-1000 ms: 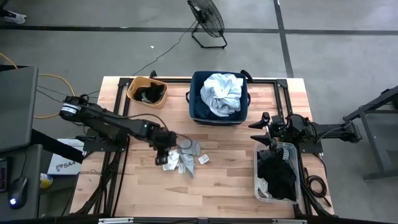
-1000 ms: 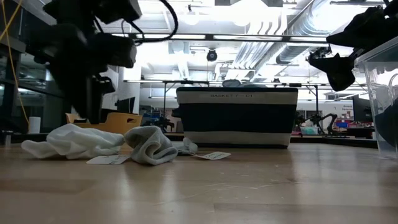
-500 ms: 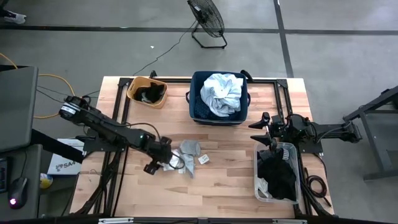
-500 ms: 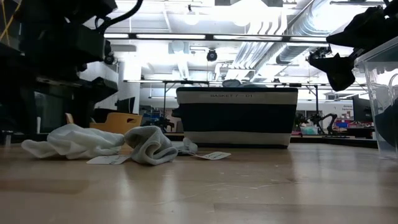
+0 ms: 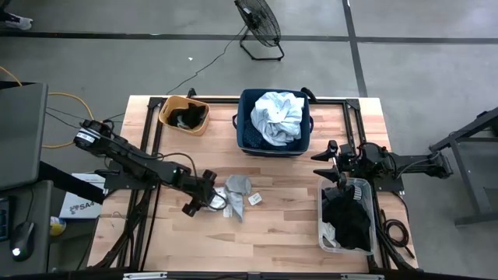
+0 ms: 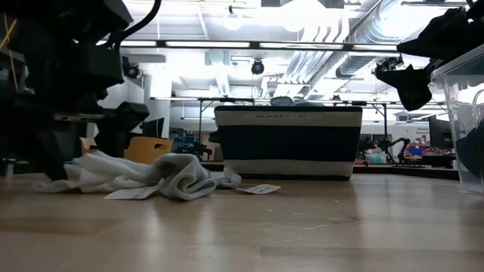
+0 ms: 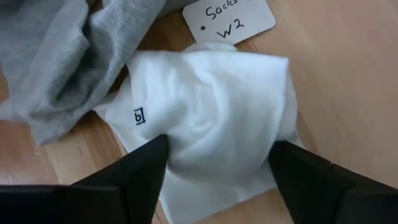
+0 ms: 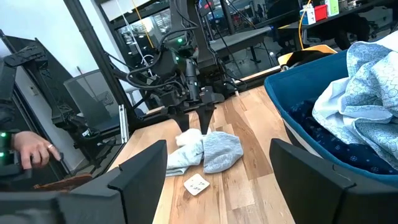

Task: Pick & Place Cloths
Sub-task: Put the white sock into the yellow bin

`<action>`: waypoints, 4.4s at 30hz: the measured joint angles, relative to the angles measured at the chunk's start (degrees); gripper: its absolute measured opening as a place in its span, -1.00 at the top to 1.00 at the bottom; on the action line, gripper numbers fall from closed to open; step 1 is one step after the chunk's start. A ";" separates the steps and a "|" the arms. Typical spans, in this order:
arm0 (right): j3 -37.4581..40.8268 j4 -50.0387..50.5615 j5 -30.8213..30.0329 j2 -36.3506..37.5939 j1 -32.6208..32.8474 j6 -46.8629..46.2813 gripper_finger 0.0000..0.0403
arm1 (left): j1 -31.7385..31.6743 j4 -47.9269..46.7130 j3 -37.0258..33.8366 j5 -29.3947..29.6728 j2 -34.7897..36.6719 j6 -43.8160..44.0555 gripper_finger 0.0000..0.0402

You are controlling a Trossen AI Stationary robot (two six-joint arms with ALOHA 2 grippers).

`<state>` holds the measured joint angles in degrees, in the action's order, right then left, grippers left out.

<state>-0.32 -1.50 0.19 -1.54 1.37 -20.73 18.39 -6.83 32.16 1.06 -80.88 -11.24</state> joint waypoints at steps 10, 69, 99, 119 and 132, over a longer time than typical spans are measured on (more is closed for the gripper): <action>0.01 0.00 0.01 0.00 0.01 0.00 -0.37 | 0.00 1.01 -0.48 0.17 0.02 0.75 0.75; 0.01 -0.33 -0.01 -0.02 0.01 0.00 -0.37 | -31.97 -37.02 19.45 73.49 21.90 27.98 1.00; 0.02 -0.39 0.00 -0.02 0.02 -0.01 -0.37 | -48.72 -25.34 19.43 48.38 4.97 26.71 1.00; 0.00 -0.39 0.00 -0.02 0.00 0.00 -0.37 | -61.04 -31.95 19.43 29.24 -1.74 26.73 1.00; 0.02 -0.38 0.00 -0.02 0.00 -0.01 -0.37 | -65.11 -27.03 19.43 26.15 -8.86 24.43 1.00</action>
<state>-0.30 -1.87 0.19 -1.56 1.37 -20.74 -46.72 -33.87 51.59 27.21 -89.73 13.19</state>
